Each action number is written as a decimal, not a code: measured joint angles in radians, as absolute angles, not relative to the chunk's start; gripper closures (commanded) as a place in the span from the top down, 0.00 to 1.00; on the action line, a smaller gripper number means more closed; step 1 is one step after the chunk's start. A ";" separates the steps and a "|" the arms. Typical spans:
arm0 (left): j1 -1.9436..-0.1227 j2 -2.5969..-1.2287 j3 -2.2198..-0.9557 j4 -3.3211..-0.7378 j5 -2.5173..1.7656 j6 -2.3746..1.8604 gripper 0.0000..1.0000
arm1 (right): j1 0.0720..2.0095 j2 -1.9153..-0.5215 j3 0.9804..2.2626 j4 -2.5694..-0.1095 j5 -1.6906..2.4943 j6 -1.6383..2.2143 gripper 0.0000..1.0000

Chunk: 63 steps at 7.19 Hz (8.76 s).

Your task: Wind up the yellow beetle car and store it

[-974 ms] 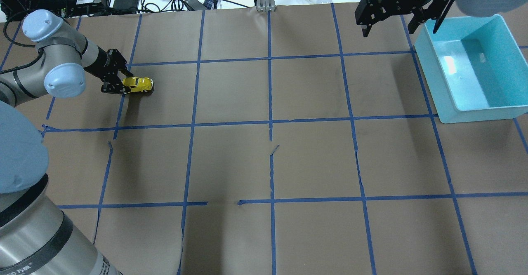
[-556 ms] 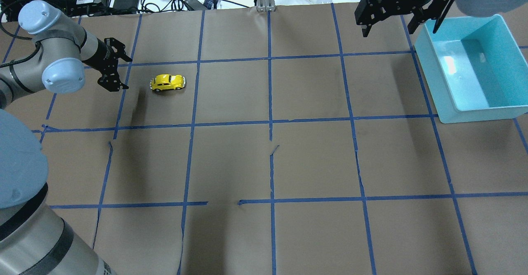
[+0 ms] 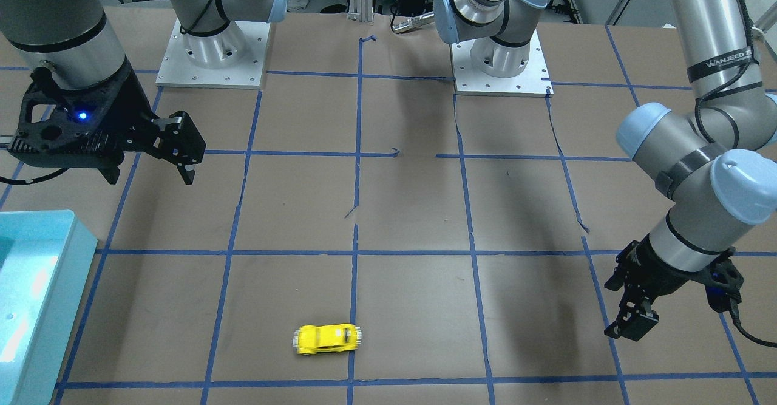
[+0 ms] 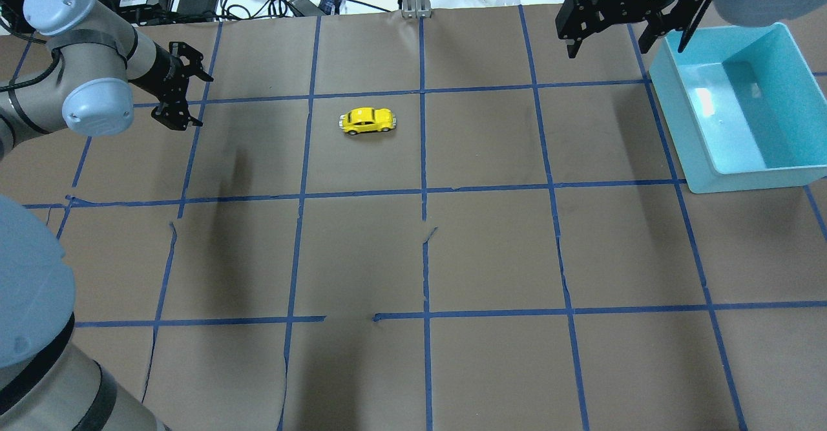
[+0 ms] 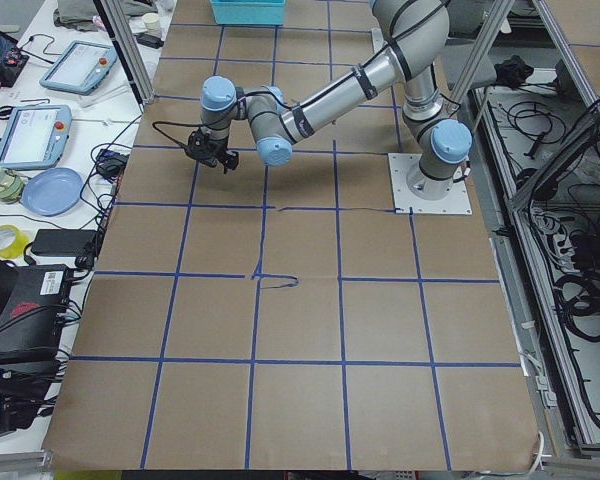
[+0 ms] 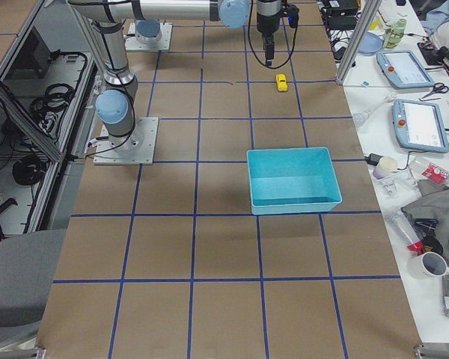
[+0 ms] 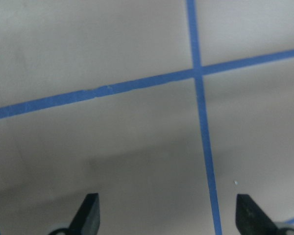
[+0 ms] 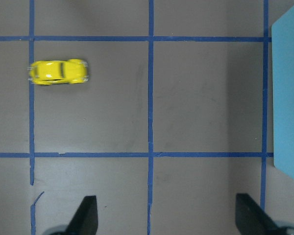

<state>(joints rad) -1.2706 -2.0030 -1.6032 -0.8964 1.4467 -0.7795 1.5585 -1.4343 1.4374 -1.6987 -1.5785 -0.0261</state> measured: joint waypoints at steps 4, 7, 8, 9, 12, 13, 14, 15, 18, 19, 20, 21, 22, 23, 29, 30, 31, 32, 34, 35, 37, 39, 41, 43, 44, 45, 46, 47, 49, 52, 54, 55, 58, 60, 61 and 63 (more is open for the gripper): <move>-1.300 -1.868 -1.499 -1.190 1.537 -0.275 1.00 | 1.557 -1.433 1.437 -1.698 -1.577 -0.026 1.00; -1.353 -1.788 -1.421 -1.361 1.537 -0.085 1.00 | 1.551 -1.431 1.467 -1.717 -1.575 -0.069 1.00; -1.394 -1.762 -1.421 -1.391 1.539 -0.060 1.00 | 1.541 -1.429 1.485 -1.737 -1.574 -0.150 1.00; -1.424 -1.734 -1.419 -1.437 1.540 -0.033 1.00 | 1.520 -1.422 1.488 -1.748 -1.571 -0.276 1.00; -1.464 -1.694 -1.492 -1.496 1.536 0.065 1.00 | 1.414 -1.342 1.459 -1.780 -1.494 -0.763 1.00; -1.475 -1.675 -1.524 -1.499 1.538 0.070 1.00 | 1.396 -1.289 1.436 -1.815 -1.491 -0.955 1.00; -1.486 -1.653 -1.547 -1.502 1.536 0.072 1.00 | 1.384 -1.231 1.415 -1.863 -1.495 -1.147 1.00; -1.498 -1.636 -1.564 -1.504 1.535 0.070 1.00 | 1.378 -1.179 1.403 -1.907 -1.505 -1.325 1.00; -1.511 -1.612 -1.602 -1.499 1.543 0.080 1.00 | 1.370 -1.054 1.409 -2.022 -1.576 -1.674 1.00; -1.508 -1.601 -1.600 -1.497 1.545 0.081 1.00 | 1.362 -1.016 1.411 -2.040 -1.580 -1.706 0.99; -1.503 -1.591 -1.600 -1.499 1.546 0.081 1.00 | 1.350 -0.986 1.412 -2.060 -1.578 -1.738 0.99; -1.499 -1.586 -1.601 -1.503 1.547 0.081 1.00 | 1.342 -0.965 1.412 -2.077 -1.577 -1.769 0.97; -1.498 -1.583 -1.604 -1.505 1.548 0.081 1.00 | 1.339 -0.946 1.408 -2.087 -1.576 -1.789 0.96; -1.498 -1.582 -1.607 -1.506 1.548 0.081 1.00 | 1.338 -0.929 1.402 -2.099 -1.576 -1.806 0.97; -1.499 -1.582 -1.611 -1.508 1.548 0.079 1.00 | 1.337 -0.867 1.406 -2.179 -1.572 -1.875 0.24; -1.499 -1.582 -1.612 -1.507 1.548 0.077 1.00 | 1.337 -0.869 1.409 -2.179 -1.576 -1.871 0.16; -1.499 -1.583 -1.612 -1.507 1.548 0.076 1.00 | 1.337 -0.874 1.410 -2.177 -1.579 -1.862 0.07; -1.499 -1.582 -1.613 -1.507 1.548 0.075 1.00 | 1.338 -0.886 1.411 -2.174 -1.581 -1.848 0.04; -1.499 -1.582 -1.614 -1.508 1.548 0.075 1.00 | 1.338 -0.951 1.407 -2.145 -1.558 -1.797 0.05; -1.499 -1.582 -1.615 -1.508 1.548 0.077 1.00 | 1.337 -0.988 1.403 -2.116 -1.520 -1.761 0.05; -1.499 -1.582 -1.615 -1.508 1.548 0.079 1.00 | 1.301 -1.035 1.388 -2.051 -1.494 -1.728 0.08; -1.499 -1.582 -1.615 -1.508 1.548 0.080 1.00 | 1.216 -1.049 1.358 -2.003 -1.515 -1.741 0.08; -1.499 -1.582 -1.615 -1.508 1.548 0.080 1.00 | 1.148 -1.034 1.347 -1.997 -1.559 -1.841 0.09; -1.499 -1.582 -1.615 -1.507 1.548 0.081 1.00 | 1.101 -0.992 1.347 -2.008 -1.561 -1.964 0.11; -1.499 -1.583 -1.615 -1.507 1.548 0.081 1.00 | 1.090 -0.968 1.350 -2.024 -1.558 -1.989 0.13; -1.499 -1.583 -1.615 -1.506 1.548 0.081 1.00 | 1.082 -0.946 1.353 -2.038 -1.557 -2.002 0.22; -1.498 -1.583 -1.615 -1.506 1.548 0.081 1.00 | 1.076 -0.932 1.356 -2.048 -1.556 -2.012 0.49; -1.498 -1.582 -1.615 -1.506 1.548 0.081 1.00 | 1.072 -0.923 1.357 -2.053 -1.556 -2.021 0.77; -1.497 -1.582 -1.615 -1.506 1.548 0.081 1.00 | 1.071 -0.920 1.357 -2.055 -1.539 -2.015 1.00; -1.498 -1.582 -1.616 -1.506 1.548 0.081 1.00 | 1.073 -0.963 1.347 -2.040 -1.532 -1.964 1.00; -1.499 -1.582 -1.617 -1.503 1.546 0.080 1.00 | 1.097 -1.050 1.348 -1.928 -1.495 -1.818 1.00; -1.500 -1.583 -1.618 -1.501 1.545 0.080 1.00 | 1.128 -1.107 1.349 -1.837 -1.454 -1.704 1.00; -1.502 -1.584 -1.621 -1.498 1.544 0.080 1.00 | 1.256 -1.217 1.352 -1.746 -1.434 -1.381 1.00; -1.504 -1.583 -1.621 -1.497 1.543 0.080 1.00 | 1.342 -1.235 1.351 -1.774 -1.472 -1.263 1.00; -1.504 -1.583 -1.621 -1.496 1.542 0.080 1.00 | 1.392 -1.238 1.351 -1.796 -1.494 -1.166 1.00; -1.505 -1.582 -1.620 -1.494 1.539 0.081 1.00 | 1.497 -1.244 1.349 -1.809 -1.517 -0.869 1.00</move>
